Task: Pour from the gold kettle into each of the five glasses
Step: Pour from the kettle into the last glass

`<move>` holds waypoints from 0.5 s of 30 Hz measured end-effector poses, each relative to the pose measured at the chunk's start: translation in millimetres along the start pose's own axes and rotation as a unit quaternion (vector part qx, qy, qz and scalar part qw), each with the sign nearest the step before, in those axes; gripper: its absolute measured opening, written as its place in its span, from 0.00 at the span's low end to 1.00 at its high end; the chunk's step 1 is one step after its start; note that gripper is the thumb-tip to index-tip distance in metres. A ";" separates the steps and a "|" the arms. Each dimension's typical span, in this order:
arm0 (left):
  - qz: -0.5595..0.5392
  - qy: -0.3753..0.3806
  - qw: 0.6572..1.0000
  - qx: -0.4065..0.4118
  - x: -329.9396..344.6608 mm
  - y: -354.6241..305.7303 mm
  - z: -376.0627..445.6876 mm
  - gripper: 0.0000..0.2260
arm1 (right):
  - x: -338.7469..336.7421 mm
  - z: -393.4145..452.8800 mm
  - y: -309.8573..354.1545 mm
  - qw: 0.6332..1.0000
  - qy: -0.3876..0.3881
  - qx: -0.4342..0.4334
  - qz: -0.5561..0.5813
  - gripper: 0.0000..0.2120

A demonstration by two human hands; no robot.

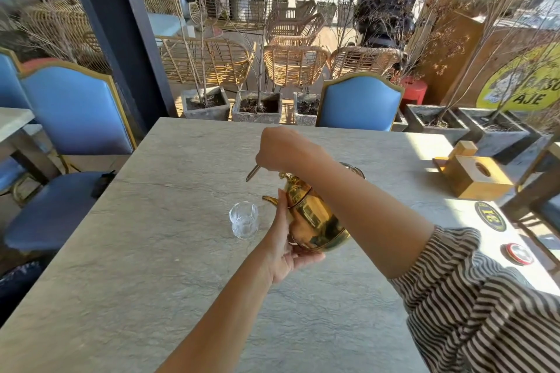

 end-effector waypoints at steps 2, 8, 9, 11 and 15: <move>0.008 0.004 1.000 0.004 1.3 -0.9 -0.2 0.46 | -2.3 -0.5 0.9 1.000 -0.001 -0.007 0.000 0.14; 0.024 0.013 1.000 0.007 5.3 -3.4 -0.5 0.41 | -7.6 -1.9 1.3 1.000 -0.001 -0.009 -0.008 0.14; 0.025 0.014 1.000 0.006 5.9 -3.1 -0.7 0.41 | -8.0 -1.8 1.0 1.000 -0.002 -0.010 -0.008 0.14; 0.026 0.012 1.000 0.007 5.4 -2.6 -0.3 0.40 | -8.1 -1.5 -0.3 1.000 -0.005 -0.009 -0.007 0.14; 0.039 0.006 0.999 0.003 0.5 -1.5 2.9 0.44 | -6.1 -1.3 -5.2 1.000 -0.019 -0.005 0.002 0.16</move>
Point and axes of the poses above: each hand's wrist, its own z-axis towards the middle knuckle, its own x-axis out of the palm, y = z × x, the point moved 8 cm from there along z, towards the middle knuckle
